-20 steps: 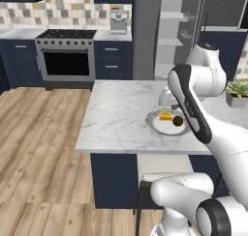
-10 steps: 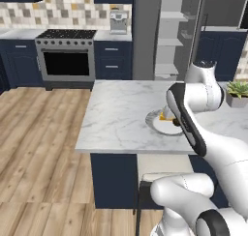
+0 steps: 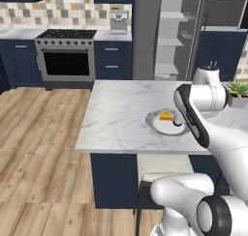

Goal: Take the cheese, fish, and avocado from the fridge and place them on the plate on the dining counter to create an appetizer plate.

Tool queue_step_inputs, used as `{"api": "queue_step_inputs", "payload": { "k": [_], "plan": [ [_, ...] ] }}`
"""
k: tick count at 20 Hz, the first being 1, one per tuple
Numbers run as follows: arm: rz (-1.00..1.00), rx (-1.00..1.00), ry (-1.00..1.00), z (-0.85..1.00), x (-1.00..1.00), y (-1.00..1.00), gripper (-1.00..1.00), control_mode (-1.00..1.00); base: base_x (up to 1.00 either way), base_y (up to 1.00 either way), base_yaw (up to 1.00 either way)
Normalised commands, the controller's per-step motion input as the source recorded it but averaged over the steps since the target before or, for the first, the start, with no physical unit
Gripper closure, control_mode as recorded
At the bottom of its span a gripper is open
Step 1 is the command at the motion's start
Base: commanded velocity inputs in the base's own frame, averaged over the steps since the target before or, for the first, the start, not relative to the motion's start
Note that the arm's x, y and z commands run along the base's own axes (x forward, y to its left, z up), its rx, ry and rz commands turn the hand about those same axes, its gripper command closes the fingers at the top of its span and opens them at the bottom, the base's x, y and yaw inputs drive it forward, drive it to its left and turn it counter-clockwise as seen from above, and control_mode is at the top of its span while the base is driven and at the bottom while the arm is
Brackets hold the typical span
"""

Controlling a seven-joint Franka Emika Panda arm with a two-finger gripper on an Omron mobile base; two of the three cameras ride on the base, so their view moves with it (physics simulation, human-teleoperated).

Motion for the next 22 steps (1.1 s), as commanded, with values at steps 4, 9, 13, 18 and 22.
{"api": "queue_step_inputs", "payload": {
  "k": [4,9,13,18,22],
  "plan": [
    [0.00,0.00,0.13,-0.43,0.40,-0.17,1.00,-1.00,0.00,0.00,0.00],
    [0.00,0.00,0.13,-0.39,0.55,0.00,1.00,-1.00,0.00,0.00,0.00],
    [-0.02,0.00,0.11,-0.28,0.75,0.00,1.00,-1.00,0.00,0.00,0.00],
    [-0.01,0.00,0.11,-0.22,0.70,0.00,1.00,-1.00,0.00,0.00,0.00],
    [-0.01,0.00,0.09,-0.25,0.62,0.00,1.00,-1.00,0.00,0.00,0.00]
  ]
}}
